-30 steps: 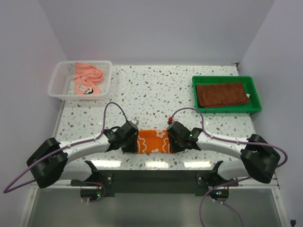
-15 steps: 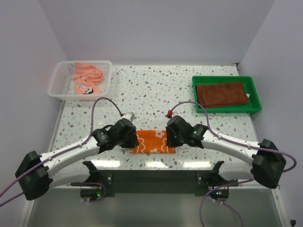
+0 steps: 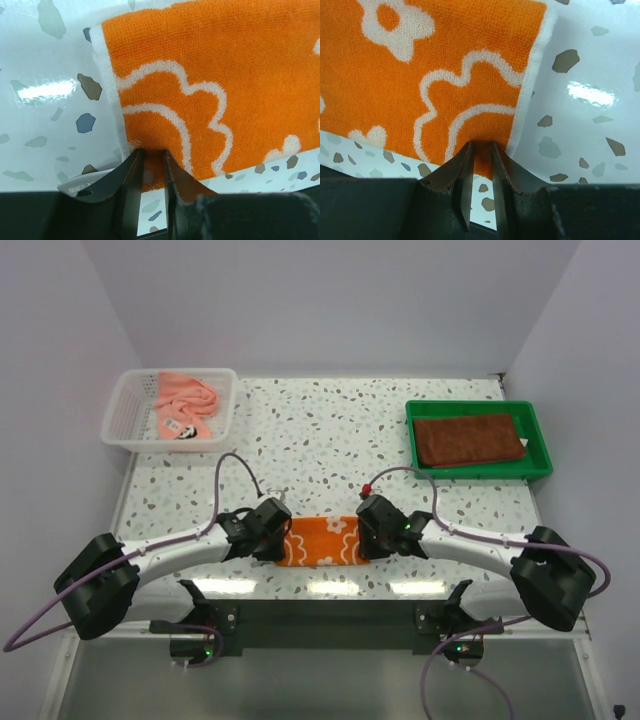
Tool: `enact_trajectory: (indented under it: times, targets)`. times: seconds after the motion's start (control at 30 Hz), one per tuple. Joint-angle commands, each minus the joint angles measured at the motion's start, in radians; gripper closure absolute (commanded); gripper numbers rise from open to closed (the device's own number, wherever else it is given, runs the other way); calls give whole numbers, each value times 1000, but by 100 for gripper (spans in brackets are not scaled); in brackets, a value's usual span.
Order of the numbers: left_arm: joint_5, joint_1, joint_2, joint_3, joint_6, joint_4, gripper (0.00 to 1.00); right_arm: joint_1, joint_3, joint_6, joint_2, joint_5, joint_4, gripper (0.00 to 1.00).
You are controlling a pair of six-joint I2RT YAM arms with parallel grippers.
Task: Fold and stack the towels
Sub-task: Fold the towel, then neatly place the folded towel into the bin
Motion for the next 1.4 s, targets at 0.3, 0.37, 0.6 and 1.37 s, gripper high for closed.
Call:
enact_trajectory:
  times: [0.3,0.37,0.6,1.37]
  targets:
    - [-149,-13,-66,231,65,-157,26,-276,59,-138,-201,80,-203,42]
    - [-160,-30,-60,269,126,-140,21,-365,67,-164,-211,72,-225,28]
    - [-163,-242,229,511,284,-71,20,-674,42,-238,-208,-59,-236,1]
    - [-269,-496,803,908,534,-136,44,-829,-18,-259,-187,-262,-164,1]
